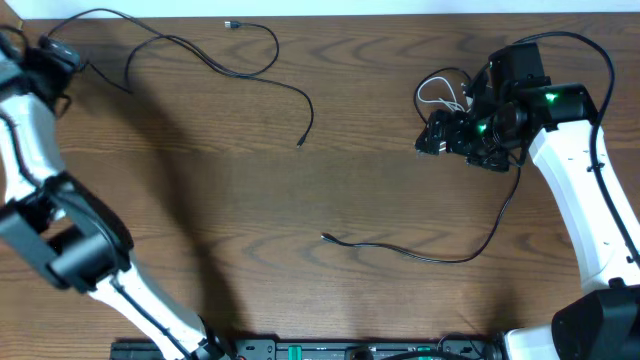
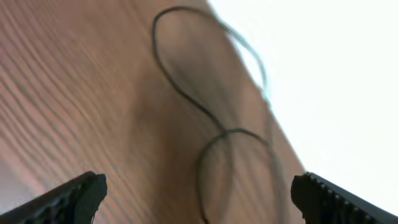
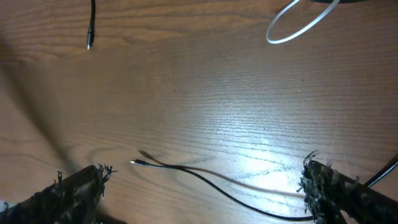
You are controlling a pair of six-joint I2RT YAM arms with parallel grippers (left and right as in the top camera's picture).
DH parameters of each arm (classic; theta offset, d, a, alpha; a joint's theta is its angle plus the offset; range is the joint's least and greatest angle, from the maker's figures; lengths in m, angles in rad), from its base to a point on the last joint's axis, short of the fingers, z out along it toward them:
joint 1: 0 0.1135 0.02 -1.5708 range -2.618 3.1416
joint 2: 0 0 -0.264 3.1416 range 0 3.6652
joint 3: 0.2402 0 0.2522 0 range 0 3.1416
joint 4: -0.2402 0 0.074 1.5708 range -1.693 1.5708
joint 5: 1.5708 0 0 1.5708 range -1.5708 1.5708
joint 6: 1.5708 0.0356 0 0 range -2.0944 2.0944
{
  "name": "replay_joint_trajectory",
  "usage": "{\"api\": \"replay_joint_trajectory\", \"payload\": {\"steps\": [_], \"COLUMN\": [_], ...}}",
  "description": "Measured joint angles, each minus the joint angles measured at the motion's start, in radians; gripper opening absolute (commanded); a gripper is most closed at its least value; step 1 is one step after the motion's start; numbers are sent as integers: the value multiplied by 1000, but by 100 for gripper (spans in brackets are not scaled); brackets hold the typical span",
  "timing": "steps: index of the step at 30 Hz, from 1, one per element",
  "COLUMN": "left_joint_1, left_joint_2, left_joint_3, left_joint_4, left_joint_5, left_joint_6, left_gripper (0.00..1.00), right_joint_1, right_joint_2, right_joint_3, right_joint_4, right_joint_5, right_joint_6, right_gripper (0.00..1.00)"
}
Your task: Untangle cables
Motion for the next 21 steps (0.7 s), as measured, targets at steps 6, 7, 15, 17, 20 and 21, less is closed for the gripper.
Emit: {"api": "replay_joint_trajectory", "payload": {"steps": [6,7,15,17,20,21], "left_joint_1": [-35,-48,-290,-372,-493,-532], "left_joint_2": [-102,-101,-82,-82,-82,-82], "left_joint_3": [15,15,-89,-115,-152,-163], "left_joint_4": [-246,-310,-602,-617,-594,-579], "left_joint_5": [234,266,376,382,363,339], "left_joint_6": [7,15,199,252,308,317], "left_gripper": [100,100,100,99,96,96], "right_joint_1": [0,0,0,0,-3,-4], "right_joint_2": [0,0,0,0,0,0], "right_joint_3": [0,0,0,0,0,0], "right_joint_4": [9,9,11,11,12,12], "right_joint_5": [0,0,13,30,47,50], "right_joint_6": [-14,-16,-38,-42,-44,-45], "right_gripper": [99,99,99,99,99,99]}}
